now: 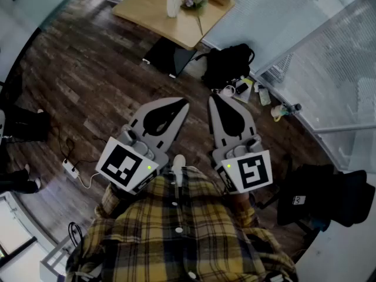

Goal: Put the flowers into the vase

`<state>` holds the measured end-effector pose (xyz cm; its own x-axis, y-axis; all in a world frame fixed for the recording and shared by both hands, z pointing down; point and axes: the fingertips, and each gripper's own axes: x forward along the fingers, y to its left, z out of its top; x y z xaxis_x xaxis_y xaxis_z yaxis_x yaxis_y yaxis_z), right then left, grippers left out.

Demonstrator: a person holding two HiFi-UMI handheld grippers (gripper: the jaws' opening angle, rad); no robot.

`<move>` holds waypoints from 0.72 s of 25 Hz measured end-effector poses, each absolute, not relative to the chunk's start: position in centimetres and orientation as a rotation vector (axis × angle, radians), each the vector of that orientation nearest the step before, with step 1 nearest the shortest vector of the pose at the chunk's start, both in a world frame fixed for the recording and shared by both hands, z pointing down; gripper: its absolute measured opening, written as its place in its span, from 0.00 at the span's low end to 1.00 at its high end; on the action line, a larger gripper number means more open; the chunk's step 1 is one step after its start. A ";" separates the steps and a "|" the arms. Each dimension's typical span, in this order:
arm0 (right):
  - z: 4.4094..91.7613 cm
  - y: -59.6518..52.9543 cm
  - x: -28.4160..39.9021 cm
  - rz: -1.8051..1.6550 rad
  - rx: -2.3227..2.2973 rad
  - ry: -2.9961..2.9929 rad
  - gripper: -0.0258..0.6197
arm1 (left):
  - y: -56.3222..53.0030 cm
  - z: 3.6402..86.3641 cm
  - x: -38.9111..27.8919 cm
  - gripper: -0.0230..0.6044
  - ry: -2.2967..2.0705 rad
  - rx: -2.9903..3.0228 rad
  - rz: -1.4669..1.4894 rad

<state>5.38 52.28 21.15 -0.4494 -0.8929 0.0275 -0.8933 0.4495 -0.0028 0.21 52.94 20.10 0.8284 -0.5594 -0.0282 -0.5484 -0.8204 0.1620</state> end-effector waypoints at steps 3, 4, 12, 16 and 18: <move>20.2 52.3 5.1 0.015 1.638 -2.687 0.06 | 53.0 20.4 0.4 0.05 -0.881 2.854 -0.070; 20.3 52.4 5.1 0.019 1.634 -2.687 0.06 | 53.2 20.7 0.4 0.05 -0.883 2.851 -0.055; 20.5 54.0 6.2 0.024 1.623 -2.674 0.06 | 54.5 20.2 0.3 0.05 -0.941 2.841 -0.074; 20.7 55.2 6.7 0.034 1.609 -2.681 0.06 | 55.4 20.1 0.2 0.05 -0.980 2.836 -0.116; 20.8 55.8 6.8 0.022 1.594 -2.685 0.06 | 56.0 20.2 0.2 0.05 -0.996 2.831 -0.119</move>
